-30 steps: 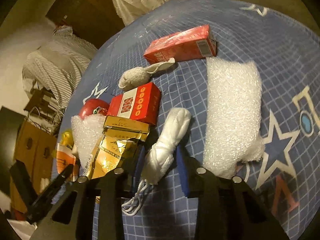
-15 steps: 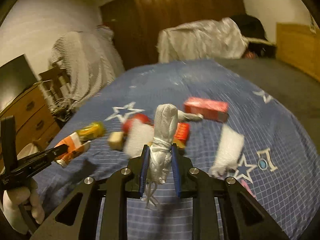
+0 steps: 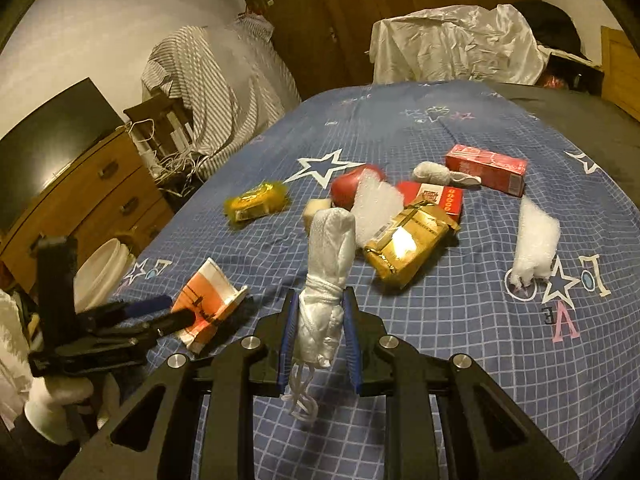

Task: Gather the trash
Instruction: 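Carry the orange-and-white wrapper in the left tool while the right tool carries the white cable to the bucket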

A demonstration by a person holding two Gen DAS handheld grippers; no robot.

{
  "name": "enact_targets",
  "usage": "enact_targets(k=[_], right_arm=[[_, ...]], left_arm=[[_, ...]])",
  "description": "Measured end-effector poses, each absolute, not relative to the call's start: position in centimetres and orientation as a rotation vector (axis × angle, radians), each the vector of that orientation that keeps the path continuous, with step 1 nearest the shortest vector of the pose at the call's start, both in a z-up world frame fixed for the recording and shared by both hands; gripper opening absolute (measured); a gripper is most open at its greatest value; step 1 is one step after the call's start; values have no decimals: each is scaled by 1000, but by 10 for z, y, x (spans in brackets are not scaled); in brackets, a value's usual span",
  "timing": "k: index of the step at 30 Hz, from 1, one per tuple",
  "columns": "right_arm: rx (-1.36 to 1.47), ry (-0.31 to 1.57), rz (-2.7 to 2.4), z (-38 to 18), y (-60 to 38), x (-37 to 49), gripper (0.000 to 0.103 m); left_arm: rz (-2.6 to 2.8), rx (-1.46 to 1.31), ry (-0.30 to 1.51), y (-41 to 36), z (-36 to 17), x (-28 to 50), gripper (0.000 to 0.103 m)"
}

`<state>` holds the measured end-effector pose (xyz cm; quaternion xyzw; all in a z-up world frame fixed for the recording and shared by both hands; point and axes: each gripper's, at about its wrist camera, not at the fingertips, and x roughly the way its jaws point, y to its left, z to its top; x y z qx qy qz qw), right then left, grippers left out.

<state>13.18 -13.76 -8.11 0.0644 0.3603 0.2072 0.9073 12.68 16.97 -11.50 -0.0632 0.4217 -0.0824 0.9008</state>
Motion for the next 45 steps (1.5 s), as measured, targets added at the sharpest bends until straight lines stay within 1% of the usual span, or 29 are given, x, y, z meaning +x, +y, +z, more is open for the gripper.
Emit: enact_targets(k=[2,3,7,8,9,10,12,14,20,27,31,35,41,45], right_arm=[[135,751,433,-81,-134,132,24],[133,753,433,-82,-133,131,24],[136,763,433,-85,-132,134,24],[137,765,434,-86,-132,134,24],[137,766,433,-86,-132,134,24],[137,767,433,-87,-133,134,24],[138,763,434,-88,-133,135,24],[127,744,427,-88,-133,134,24],[78,589,386,-65,-128,114,24],[23,425,330,-18,-117,88,24],[-4,365,288,2,-112,76,24],[-17,343,269,9,-109,69,24],[-25,340,283,17,-105,64,24],[-36,333,318,27,-93,68,24]], left_arm=[[-188,-65,879,154,-113,129,78],[-192,1,897,143,-117,134,78],[-148,119,940,125,-134,150,77],[-141,126,940,125,-137,152,70],[-142,125,944,126,-139,154,57],[-143,130,950,126,-141,154,49],[-155,125,937,127,-140,152,39],[-154,96,903,130,-135,147,36],[-118,-20,727,139,-87,118,35],[-72,-14,503,114,-24,88,35],[-66,2,459,98,-11,85,35],[-70,-9,448,92,-5,86,35],[-60,-9,439,96,-1,83,35],[-17,-11,425,114,9,80,35]])
